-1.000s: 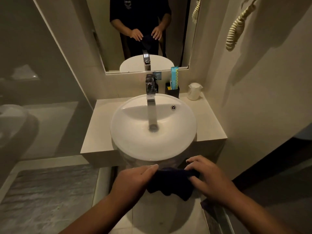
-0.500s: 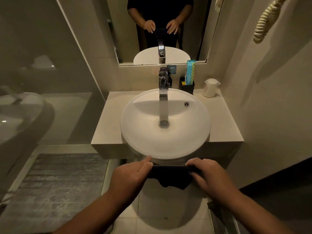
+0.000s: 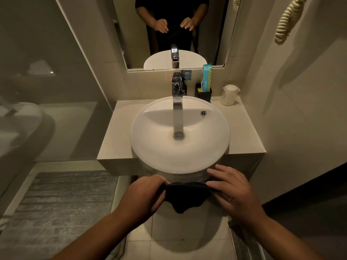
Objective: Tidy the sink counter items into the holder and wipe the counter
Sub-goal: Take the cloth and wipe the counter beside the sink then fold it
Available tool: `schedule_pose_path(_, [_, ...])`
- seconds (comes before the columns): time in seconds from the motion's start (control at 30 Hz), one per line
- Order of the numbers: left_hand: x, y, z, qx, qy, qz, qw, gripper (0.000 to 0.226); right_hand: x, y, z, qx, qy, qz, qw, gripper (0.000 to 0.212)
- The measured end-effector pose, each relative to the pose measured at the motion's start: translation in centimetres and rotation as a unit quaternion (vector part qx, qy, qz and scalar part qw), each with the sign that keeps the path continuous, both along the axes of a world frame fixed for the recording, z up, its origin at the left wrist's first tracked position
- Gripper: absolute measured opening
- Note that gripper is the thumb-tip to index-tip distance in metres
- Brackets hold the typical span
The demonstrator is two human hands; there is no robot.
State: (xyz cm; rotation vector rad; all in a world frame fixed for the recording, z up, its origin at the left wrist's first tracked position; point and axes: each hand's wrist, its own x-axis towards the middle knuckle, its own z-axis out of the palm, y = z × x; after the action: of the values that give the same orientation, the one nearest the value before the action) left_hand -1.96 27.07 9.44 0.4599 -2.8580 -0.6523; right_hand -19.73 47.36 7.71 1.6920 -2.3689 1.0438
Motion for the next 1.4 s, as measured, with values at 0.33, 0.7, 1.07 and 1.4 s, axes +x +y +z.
schedule_pose_path(0.33, [-0.1,0.5,4.2,-0.006,-0.053,-0.061,0.997,0.016,0.9,0.3,1.1,-0.010,-0.087,0.037,0.995,0.023])
schedule_pose_path(0.7, [1.3,-1.1,3.8,-0.064,0.039,-0.134,0.988,0.015,1.6,-0.8,1.2,0.045,-0.093,0.046,0.994,0.023])
schedule_pose_path(1.07, [0.7,-1.5,5.9,-0.045,0.038,-0.093,0.994,0.019,2.5,-3.2,0.6,0.076,-0.203,0.081,0.973,0.018])
schedule_pose_path(1.4, [1.6,-2.4,2.8,0.067,0.029,-0.023,0.997,0.016,0.1,-2.5,1.2,0.021,-0.254,0.033,0.966,0.008])
